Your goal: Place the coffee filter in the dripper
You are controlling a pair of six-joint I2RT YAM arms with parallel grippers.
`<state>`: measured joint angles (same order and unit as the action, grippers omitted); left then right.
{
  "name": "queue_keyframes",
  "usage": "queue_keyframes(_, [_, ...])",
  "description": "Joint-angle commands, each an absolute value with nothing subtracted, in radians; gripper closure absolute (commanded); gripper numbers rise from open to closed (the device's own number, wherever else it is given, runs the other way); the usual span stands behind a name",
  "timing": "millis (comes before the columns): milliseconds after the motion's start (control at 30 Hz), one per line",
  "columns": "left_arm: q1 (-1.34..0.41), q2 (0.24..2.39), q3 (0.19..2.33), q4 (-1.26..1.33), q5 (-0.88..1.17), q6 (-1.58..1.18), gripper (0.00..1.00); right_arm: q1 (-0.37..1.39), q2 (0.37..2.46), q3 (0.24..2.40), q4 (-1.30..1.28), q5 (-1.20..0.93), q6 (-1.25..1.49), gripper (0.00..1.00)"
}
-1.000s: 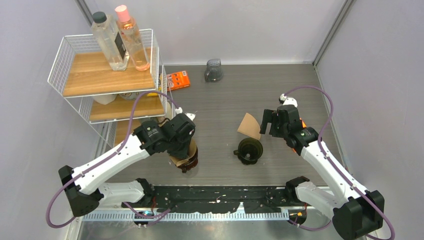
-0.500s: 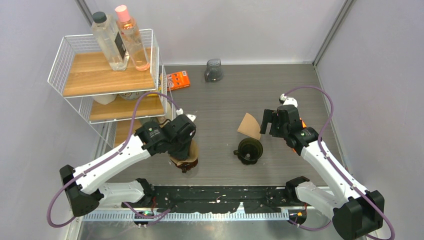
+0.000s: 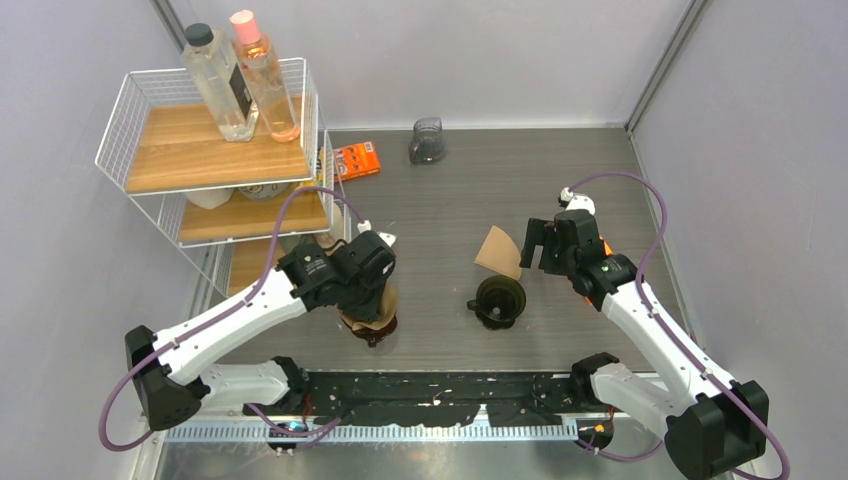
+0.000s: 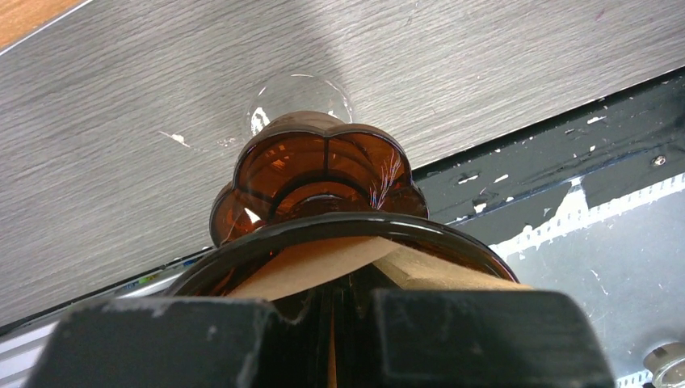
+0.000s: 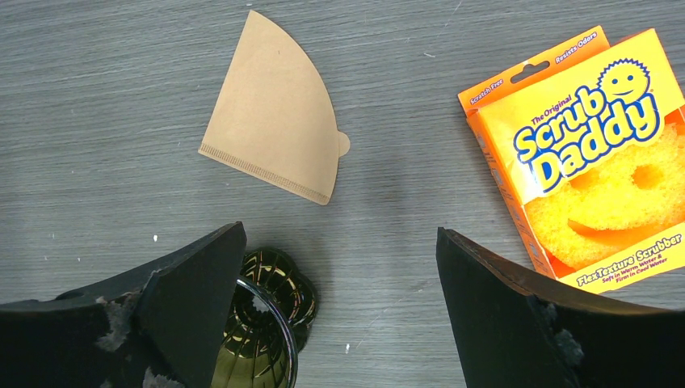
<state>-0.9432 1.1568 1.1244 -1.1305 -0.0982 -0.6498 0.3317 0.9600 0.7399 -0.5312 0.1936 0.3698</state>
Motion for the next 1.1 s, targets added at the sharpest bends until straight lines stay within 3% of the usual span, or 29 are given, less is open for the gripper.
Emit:
queue_keyframes(0, [-0.948,1.151,1.116,-1.088,-0.077,-0.640,0.92,0.328,0.955,0.735,-0.509,0.209,0.371,0.05])
queue_keyframes(400, [-0.948,1.155,1.115,-1.102,-0.083,-0.659,0.88,0.328,0.956,0.733,-0.509,0.208,0.372,0.05])
queue_keyframes(1067, [-0.948,1.164,1.125,-1.143,-0.092,-0.665,0.66,0.328,0.953,0.733,-0.509,0.216,0.371,0.05])
